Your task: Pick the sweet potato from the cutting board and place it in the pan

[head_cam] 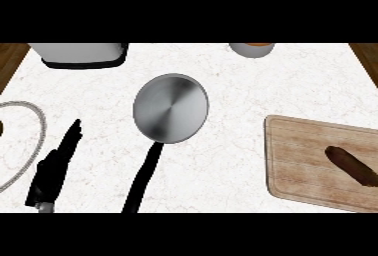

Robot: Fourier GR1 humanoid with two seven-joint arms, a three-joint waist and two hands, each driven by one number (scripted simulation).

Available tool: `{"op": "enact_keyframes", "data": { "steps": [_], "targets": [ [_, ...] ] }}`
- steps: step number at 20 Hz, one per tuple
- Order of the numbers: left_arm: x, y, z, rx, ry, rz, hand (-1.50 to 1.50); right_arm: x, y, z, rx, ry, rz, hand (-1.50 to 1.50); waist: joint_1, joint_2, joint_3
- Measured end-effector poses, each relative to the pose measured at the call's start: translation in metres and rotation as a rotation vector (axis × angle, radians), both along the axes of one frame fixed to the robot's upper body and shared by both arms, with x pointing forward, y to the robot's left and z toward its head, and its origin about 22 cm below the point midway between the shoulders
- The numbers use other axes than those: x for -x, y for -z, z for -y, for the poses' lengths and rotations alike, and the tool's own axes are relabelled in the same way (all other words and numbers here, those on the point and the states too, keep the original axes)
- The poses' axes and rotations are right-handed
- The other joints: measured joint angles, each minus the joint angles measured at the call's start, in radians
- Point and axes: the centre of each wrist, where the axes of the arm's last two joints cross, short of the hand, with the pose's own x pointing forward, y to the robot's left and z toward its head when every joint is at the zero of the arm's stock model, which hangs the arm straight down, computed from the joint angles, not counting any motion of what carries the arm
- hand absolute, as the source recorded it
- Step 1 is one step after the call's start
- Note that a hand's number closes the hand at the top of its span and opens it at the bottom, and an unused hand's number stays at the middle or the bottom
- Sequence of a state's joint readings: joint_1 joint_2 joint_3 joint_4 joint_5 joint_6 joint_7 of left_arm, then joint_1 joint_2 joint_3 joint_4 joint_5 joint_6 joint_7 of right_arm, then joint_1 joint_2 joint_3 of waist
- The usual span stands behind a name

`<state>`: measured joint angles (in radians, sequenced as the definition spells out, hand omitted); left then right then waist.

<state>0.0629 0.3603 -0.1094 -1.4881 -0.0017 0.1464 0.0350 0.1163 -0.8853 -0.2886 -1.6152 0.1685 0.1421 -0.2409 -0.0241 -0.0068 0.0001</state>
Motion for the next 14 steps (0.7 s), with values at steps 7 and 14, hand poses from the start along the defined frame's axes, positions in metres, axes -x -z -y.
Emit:
{"op": "enact_keyframes", "data": {
  "steps": [7,14],
  "targets": [
    [0.003,-0.012,0.010,-0.019,0.018,0.004,0.00,0.004,-0.030,-0.018,0.233,-0.081,-0.181,-1.50,0.018,0.004,-0.001],
    [-0.002,-0.019,0.012,-0.013,0.024,-0.004,0.00,0.004,-0.029,-0.068,0.359,-0.118,-0.320,-1.50,0.024,0.006,-0.001]
  ]
}}
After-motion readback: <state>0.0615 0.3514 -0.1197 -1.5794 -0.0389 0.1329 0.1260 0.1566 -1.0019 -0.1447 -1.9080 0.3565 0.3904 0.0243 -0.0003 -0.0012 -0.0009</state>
